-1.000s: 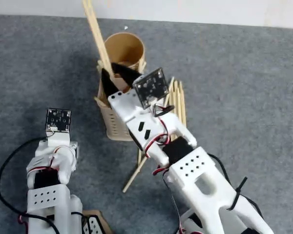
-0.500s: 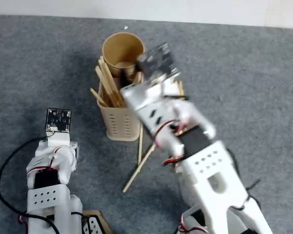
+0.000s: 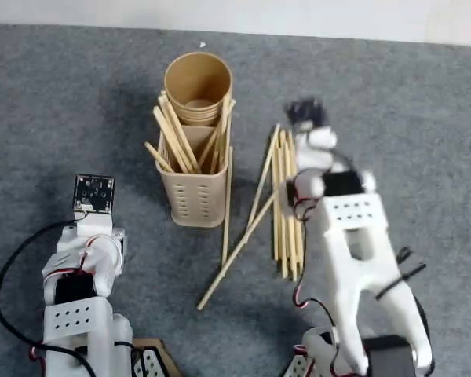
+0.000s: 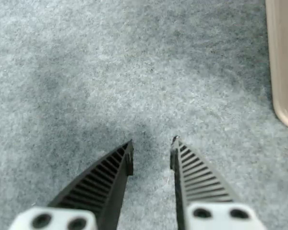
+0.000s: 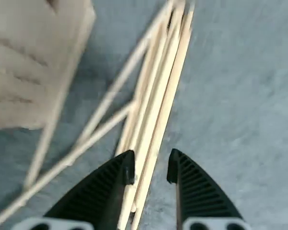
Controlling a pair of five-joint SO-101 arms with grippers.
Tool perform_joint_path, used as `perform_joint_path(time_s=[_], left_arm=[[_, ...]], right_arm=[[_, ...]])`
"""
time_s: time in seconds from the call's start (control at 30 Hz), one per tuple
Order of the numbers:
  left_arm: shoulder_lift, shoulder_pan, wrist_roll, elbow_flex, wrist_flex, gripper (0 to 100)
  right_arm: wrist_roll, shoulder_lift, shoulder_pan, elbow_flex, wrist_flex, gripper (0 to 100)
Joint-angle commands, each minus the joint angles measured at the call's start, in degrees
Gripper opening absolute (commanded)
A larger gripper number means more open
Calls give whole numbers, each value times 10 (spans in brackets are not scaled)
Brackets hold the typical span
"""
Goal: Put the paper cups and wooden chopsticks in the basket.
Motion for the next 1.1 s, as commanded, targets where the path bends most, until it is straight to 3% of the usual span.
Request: perform_joint_path(time_s=[0.0, 0.3, 1.07], left_arm=[[-4, 2, 3, -2, -9, 158], [-4, 2, 3, -2, -9, 158], [-4, 4, 3, -2, -8, 158]], right_arm=[[4, 26, 6, 97, -117, 127], [8, 54, 26, 152, -212, 127], [27, 117, 60, 165, -224, 114]])
